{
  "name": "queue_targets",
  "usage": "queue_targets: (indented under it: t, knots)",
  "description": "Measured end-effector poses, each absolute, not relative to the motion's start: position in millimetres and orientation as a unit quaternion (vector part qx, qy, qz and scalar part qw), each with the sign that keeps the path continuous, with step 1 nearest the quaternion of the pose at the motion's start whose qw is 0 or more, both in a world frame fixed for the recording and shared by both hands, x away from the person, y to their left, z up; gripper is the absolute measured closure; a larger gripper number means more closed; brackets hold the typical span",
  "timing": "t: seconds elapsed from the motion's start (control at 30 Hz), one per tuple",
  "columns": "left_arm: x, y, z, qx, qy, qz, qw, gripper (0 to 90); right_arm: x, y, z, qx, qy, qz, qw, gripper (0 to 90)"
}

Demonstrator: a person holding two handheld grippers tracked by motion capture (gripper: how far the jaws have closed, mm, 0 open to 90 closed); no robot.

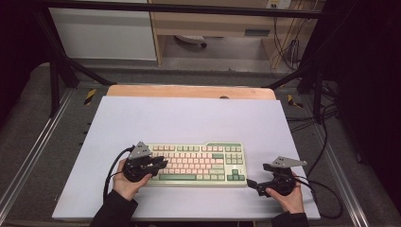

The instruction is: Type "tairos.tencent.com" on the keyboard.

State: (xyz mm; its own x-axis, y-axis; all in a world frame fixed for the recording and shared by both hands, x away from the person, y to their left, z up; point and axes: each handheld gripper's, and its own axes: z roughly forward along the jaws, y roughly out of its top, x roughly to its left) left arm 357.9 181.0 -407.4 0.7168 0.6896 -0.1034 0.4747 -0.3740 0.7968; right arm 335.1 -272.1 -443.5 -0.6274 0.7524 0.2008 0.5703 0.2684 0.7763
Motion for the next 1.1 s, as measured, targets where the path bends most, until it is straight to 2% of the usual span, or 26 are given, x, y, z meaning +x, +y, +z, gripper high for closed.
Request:
queue_targets:
  t: [0.37, 1.1]
  knots:
    - [369, 162, -412, 0.825, 0.353, 0.118, 0.425, 89.7, 335, -272, -443, 0.419, 0.789, 0.437, 0.105, 0.4]
    - [383, 147, -426, 0.833, 0.363, 0.132, 0.396, 90.0, 335, -272, -443, 0.418, 0.79, 0.436, 0.104, 0.4]
